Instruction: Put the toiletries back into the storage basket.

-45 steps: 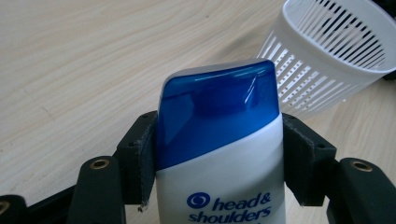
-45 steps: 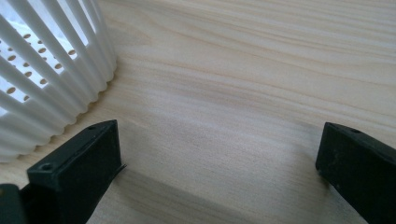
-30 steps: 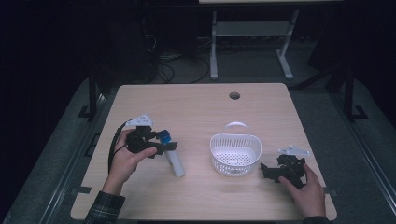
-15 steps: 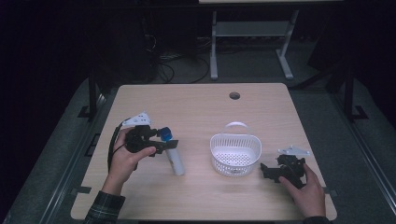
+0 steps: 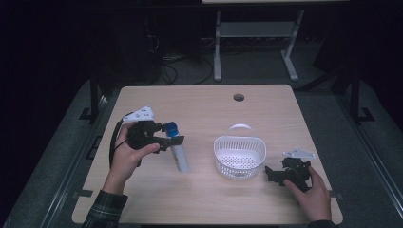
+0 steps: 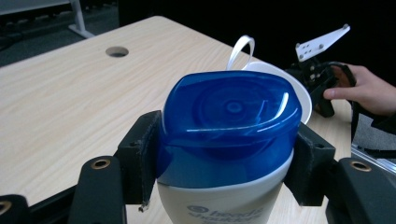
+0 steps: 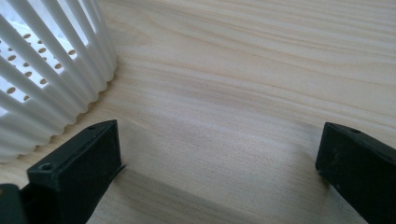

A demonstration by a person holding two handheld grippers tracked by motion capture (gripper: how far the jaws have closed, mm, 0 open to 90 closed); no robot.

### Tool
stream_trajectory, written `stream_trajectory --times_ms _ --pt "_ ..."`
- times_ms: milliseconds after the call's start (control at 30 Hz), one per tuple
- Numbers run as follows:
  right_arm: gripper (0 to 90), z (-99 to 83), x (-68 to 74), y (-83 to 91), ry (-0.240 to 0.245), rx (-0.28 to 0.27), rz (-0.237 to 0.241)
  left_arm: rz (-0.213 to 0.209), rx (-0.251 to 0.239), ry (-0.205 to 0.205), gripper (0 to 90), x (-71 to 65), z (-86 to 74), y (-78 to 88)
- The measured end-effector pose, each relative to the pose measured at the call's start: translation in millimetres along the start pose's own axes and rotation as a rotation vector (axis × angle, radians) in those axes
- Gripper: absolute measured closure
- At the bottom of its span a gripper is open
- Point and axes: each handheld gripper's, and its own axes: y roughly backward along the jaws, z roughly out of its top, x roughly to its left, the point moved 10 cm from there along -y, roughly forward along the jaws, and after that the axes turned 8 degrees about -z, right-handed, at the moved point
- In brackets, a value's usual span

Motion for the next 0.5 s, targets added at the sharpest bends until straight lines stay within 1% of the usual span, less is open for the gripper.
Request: stream_trajectory --times_ms 167,233,500 --pt "0.0 -0.1 0.1 0.0 -0.001 0.001 0.0 -0.008 -0.001 -0.031 36.8 -4.1 14.9 -1.2" --pt "0.0 -0.2 0.1 0.1 -0.002 0.002 0.0 -0.018 -0.005 -0.04 36.8 -6.4 20.9 -2.3" --pt "0.0 -0.1 0.1 0.1 -0.002 0.001 0.0 -0.049 -0.024 -0.073 36.8 -15.8 42.3 -12.2"
